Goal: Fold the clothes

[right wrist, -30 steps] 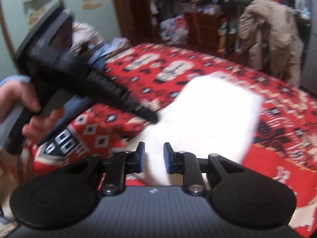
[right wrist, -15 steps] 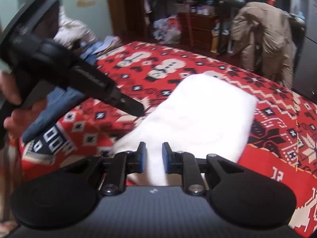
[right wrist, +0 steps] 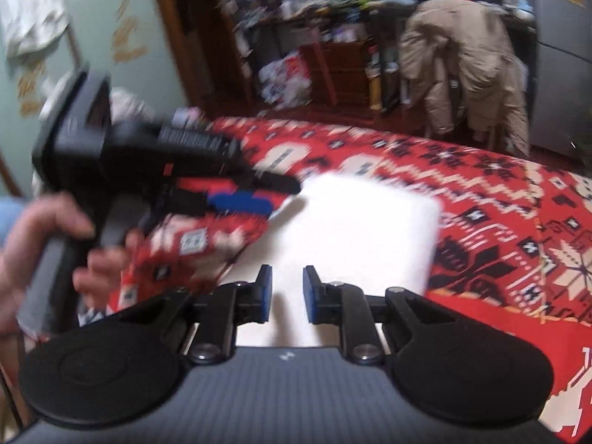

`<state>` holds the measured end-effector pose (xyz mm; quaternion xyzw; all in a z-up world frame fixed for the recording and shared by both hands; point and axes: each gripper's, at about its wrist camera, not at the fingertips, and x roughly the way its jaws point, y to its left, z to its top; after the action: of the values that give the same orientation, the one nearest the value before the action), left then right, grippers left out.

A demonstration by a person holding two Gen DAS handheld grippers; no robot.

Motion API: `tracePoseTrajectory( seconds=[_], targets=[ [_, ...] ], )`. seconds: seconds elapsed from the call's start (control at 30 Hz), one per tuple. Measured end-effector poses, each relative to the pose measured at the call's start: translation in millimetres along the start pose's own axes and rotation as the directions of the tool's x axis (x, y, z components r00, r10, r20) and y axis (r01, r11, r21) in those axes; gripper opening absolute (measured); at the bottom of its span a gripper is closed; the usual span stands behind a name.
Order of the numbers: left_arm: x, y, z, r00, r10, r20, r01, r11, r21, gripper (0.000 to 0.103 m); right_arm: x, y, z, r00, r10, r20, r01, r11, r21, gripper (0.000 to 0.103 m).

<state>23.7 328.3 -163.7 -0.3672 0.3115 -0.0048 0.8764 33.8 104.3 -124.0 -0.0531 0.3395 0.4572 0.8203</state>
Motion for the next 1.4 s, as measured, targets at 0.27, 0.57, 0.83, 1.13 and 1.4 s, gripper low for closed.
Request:
tracePoseTrajectory(
  seconds=[0.27,0.57,0.83,1.13,1.4],
  targets=[
    [8.3,-8.8,-7.9,0.996,0.028,0.081,-0.035,0.995,0.089,0.007,13.1,-53.4,7.3,0.979,-0.169,0.115,0.140,0.963,0.231,0.020],
    [12.2,-0.9,-10.2,0.992,0.107,0.069,-0.116,0.983,0.142,0.008,33.9,-47.0,-6.0,0.974,-0.213,0.080,0.199,0.968,0.155,0.019],
    [0.3,5.1,-9.4,0.993,0.105,0.059,-0.110,0.991,0.082,0.013,15.3,-25.8,-8.6,0.996,-0.089,0.010,0.088,0.993,0.073,0.017],
    [-21.0,9.5,-21.3,0.987,0.147,0.068,-0.148,0.989,0.012,0.024,-14.4,28.2,-39.8,0.992,-0.073,-0.100,0.067,0.996,-0.064,0.017],
    [-42.3,-21.8,-51.1,0.988,0.153,0.008,-0.152,0.979,0.134,0.009,-2.9,46.0,-40.0,0.997,-0.067,-0.026,0.065,0.996,-0.066,0.017]
  ],
)
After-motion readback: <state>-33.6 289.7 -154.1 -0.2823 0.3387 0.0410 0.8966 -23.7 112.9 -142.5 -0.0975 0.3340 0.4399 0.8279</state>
